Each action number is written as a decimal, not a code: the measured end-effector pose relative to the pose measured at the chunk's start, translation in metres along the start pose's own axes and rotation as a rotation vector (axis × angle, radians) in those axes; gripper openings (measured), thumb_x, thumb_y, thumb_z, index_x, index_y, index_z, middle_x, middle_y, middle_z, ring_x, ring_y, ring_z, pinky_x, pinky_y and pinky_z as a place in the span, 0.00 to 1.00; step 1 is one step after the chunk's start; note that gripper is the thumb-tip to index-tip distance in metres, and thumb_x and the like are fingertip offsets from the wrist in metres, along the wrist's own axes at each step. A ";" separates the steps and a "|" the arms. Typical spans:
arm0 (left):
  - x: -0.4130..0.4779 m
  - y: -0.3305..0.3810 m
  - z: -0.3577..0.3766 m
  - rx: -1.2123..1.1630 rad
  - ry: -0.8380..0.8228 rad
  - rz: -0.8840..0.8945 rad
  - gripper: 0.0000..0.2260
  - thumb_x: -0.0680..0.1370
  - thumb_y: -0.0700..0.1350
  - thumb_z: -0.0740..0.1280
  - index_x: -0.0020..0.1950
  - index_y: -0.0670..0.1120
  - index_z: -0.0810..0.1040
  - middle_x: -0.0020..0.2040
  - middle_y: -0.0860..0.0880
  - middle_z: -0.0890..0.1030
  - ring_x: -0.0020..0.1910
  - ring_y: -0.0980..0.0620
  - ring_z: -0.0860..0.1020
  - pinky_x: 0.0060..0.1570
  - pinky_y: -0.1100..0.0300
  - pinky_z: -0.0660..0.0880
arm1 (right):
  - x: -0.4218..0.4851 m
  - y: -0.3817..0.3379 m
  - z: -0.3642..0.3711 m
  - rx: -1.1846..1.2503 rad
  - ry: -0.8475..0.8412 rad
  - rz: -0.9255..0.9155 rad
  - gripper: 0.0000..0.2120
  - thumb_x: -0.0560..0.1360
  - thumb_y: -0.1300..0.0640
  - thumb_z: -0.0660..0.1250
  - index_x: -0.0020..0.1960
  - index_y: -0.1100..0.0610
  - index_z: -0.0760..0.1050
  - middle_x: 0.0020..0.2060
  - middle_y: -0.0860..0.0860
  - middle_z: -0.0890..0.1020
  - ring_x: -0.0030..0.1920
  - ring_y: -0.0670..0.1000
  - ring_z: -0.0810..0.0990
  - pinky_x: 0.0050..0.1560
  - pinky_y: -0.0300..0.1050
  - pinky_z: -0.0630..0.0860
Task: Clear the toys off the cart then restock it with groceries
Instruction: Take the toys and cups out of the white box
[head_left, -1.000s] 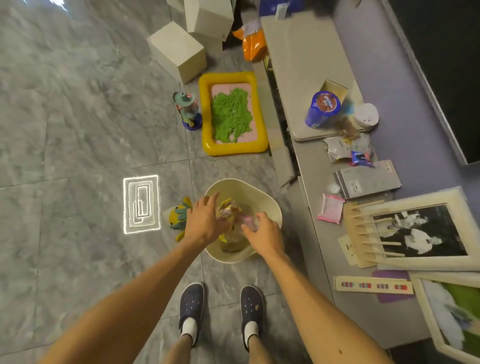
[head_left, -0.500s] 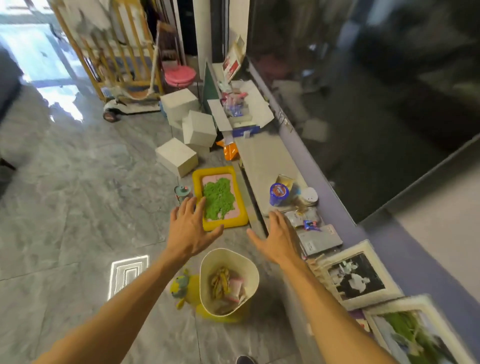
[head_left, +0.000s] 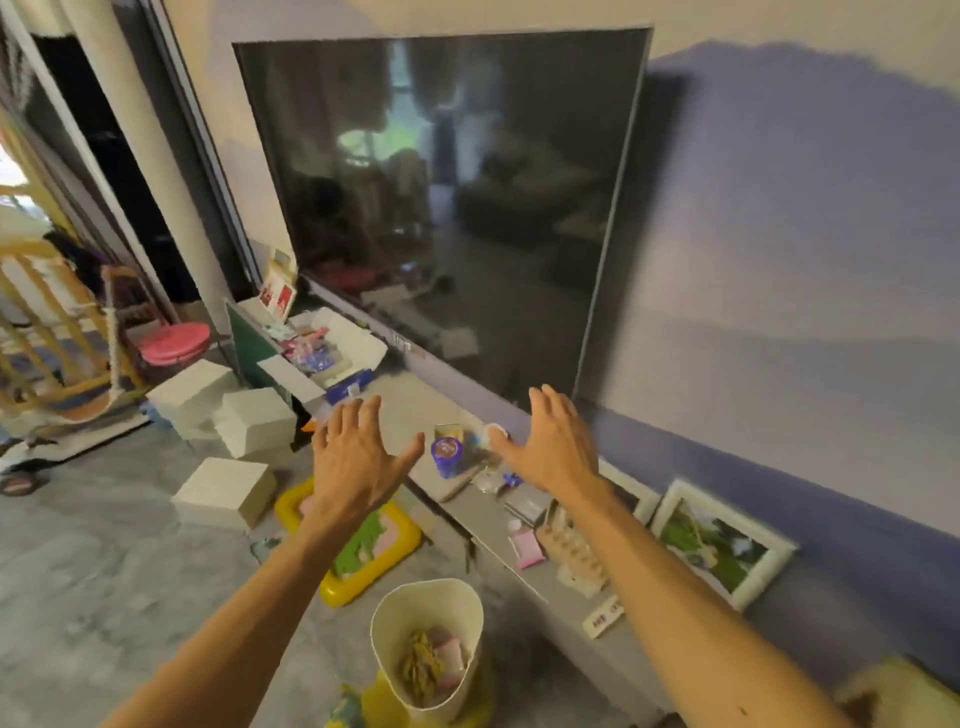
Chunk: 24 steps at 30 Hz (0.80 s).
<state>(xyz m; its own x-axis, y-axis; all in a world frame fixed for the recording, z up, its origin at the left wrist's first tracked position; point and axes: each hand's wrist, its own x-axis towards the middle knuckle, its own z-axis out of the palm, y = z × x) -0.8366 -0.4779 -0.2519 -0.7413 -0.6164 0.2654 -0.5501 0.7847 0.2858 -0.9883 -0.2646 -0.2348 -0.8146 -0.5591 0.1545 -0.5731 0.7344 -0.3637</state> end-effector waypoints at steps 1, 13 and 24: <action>-0.001 0.017 0.000 -0.011 -0.015 0.035 0.48 0.74 0.81 0.49 0.83 0.50 0.63 0.82 0.44 0.66 0.81 0.41 0.64 0.79 0.36 0.62 | -0.013 0.011 -0.013 -0.013 0.027 0.045 0.47 0.78 0.27 0.60 0.84 0.58 0.56 0.84 0.57 0.59 0.82 0.61 0.59 0.78 0.58 0.64; -0.107 0.305 0.014 -0.174 -0.105 0.583 0.43 0.77 0.77 0.50 0.83 0.50 0.63 0.81 0.45 0.68 0.80 0.42 0.65 0.79 0.38 0.61 | -0.232 0.207 -0.178 -0.173 0.350 0.559 0.47 0.78 0.27 0.60 0.83 0.59 0.59 0.82 0.57 0.63 0.81 0.60 0.61 0.77 0.57 0.65; -0.334 0.549 0.031 -0.290 -0.204 0.949 0.41 0.78 0.75 0.54 0.81 0.48 0.65 0.77 0.43 0.71 0.77 0.41 0.68 0.75 0.37 0.66 | -0.511 0.368 -0.282 -0.295 0.496 0.949 0.43 0.76 0.28 0.64 0.74 0.62 0.69 0.71 0.60 0.76 0.71 0.62 0.73 0.69 0.58 0.74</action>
<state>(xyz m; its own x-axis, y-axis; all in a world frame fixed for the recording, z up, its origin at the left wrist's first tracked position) -0.9024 0.1607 -0.2120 -0.8902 0.2979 0.3447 0.3949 0.8818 0.2578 -0.8083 0.4003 -0.1888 -0.8419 0.4460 0.3038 0.3569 0.8825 -0.3065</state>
